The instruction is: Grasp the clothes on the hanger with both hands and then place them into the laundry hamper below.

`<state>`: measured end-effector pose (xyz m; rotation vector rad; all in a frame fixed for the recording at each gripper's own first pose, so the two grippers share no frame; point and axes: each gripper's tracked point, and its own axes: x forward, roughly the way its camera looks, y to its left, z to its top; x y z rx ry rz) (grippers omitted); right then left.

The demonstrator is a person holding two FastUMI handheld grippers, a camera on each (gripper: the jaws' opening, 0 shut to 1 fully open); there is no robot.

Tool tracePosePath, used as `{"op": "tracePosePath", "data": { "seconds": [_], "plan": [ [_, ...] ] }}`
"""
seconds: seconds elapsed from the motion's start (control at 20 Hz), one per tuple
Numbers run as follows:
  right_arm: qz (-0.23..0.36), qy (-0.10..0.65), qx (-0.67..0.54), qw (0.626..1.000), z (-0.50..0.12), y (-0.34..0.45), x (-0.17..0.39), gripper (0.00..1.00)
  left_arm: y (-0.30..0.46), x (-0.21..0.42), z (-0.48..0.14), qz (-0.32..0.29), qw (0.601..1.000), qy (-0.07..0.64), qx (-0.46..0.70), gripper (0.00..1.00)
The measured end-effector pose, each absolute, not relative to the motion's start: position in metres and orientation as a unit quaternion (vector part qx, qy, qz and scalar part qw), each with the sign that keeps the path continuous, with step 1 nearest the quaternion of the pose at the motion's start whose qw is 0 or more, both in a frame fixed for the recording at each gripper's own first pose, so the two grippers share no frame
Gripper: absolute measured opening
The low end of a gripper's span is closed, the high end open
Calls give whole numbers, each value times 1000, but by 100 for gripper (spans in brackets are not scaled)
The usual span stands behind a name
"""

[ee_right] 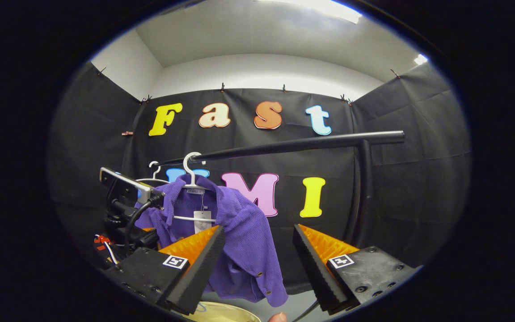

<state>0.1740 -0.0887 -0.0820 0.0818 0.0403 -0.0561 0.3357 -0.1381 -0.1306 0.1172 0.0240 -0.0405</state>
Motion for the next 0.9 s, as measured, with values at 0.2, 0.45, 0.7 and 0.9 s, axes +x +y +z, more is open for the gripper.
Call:
{"op": "tracePosePath", "data": {
  "seconds": [0.2, 0.45, 0.7, 0.9],
  "plan": [
    [-17, 30, 39, 999, -94, -90, 186, 98, -135, 352, -127, -9, 998, 6, 59, 72],
    [-15, 30, 36, 999, -107, -85, 205, 99, -128, 344, -117, -24, 998, 10, 62, 14],
    [-6, 20, 18, 1000, -117, -58, 235, 98, -124, 324, -106, -77, 996, 18, 51, 6],
    [13, 25, 32, 999, -128, -23, 260, 99, -117, 310, -94, -99, 994, 21, 37, 7]
  ]
}}
